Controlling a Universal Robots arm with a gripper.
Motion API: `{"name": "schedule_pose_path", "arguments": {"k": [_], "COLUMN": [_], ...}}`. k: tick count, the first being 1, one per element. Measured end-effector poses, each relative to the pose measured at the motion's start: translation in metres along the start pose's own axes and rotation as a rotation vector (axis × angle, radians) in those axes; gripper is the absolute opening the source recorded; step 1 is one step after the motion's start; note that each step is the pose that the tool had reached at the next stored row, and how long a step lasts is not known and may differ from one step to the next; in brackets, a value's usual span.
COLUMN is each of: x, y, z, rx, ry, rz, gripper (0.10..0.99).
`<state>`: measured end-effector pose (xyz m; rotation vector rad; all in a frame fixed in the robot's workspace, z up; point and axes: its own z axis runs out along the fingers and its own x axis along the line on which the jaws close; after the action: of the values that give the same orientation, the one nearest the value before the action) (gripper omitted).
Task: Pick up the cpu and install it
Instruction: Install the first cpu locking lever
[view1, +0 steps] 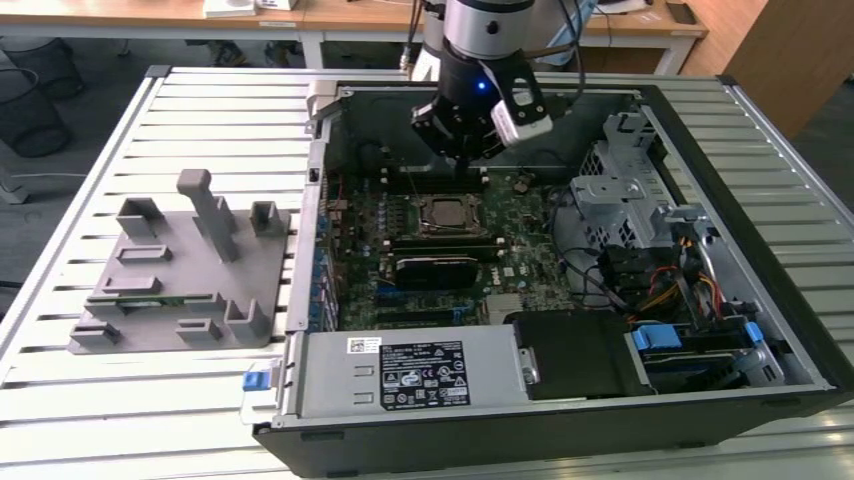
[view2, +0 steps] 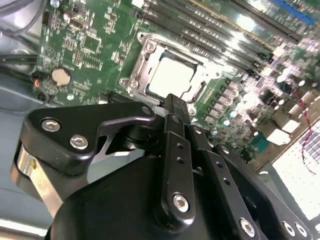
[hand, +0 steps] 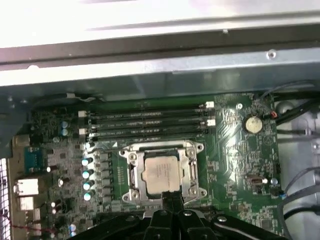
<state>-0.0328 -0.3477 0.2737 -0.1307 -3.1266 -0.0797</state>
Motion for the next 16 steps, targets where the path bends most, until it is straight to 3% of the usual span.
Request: {"name": "schedule_pose_path", "arguments": {"k": [1, 2, 7, 10, 12, 16], "x": [0.0004, 0.0009, 0.0024, 0.0050, 0.0093, 0.0258], "y": [-0.0001, -0.0001, -0.0003, -0.0006, -0.0010, -0.0024], "z": [0.0004, 0.0008, 0.0011, 0.0012, 0.0012, 0.0018], "rx": [-0.011, -0.016, -0.015, -0.016, -0.016, -0.016], "ry": [0.0011, 0.0019, 0.0052, 0.0027, -0.0012, -0.0107], "rz": [-0.005, -0.013, -0.068, -0.079, -0.080, -0.081], "gripper": [0.106, 0.106, 0.106, 0.106, 0.106, 0.106]}}
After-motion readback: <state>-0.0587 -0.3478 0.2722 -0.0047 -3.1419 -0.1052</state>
